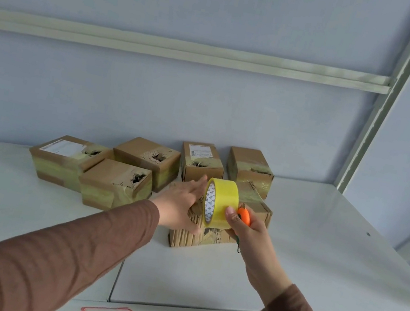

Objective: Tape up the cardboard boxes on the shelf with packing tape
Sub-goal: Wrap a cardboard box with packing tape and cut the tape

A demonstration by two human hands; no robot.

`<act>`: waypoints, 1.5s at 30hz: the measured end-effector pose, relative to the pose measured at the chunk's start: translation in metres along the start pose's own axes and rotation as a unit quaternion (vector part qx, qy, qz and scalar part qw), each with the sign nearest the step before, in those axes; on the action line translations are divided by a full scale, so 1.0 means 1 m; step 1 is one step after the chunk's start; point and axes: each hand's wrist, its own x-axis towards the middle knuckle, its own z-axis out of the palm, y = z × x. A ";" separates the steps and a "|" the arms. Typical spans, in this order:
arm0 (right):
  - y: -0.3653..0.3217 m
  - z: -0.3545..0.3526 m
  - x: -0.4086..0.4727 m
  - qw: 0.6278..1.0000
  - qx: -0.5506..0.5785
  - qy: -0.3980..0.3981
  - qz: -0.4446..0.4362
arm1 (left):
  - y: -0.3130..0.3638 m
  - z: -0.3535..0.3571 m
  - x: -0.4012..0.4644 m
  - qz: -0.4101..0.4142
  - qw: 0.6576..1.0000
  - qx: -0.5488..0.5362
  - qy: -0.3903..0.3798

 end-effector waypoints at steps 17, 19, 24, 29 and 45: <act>0.003 0.005 0.011 0.998 -0.062 -0.015 0.008 | -0.003 0.006 -0.001 0.085 0.995 -0.019 0.040; -0.001 0.005 0.007 0.997 -0.072 0.010 -0.011 | -0.002 0.007 0.000 0.076 0.997 -0.007 0.021; 0.004 0.003 -0.033 0.994 -0.100 0.051 0.005 | -0.006 0.010 -0.001 0.027 1.000 0.005 0.002; 0.019 -0.012 -0.071 0.988 -0.117 0.053 0.082 | -0.006 0.004 0.001 -0.034 0.998 0.040 -0.029; -0.024 -0.014 -0.043 0.989 -0.054 0.061 0.122 | -0.007 -0.056 -0.002 -0.085 0.940 -0.317 -0.087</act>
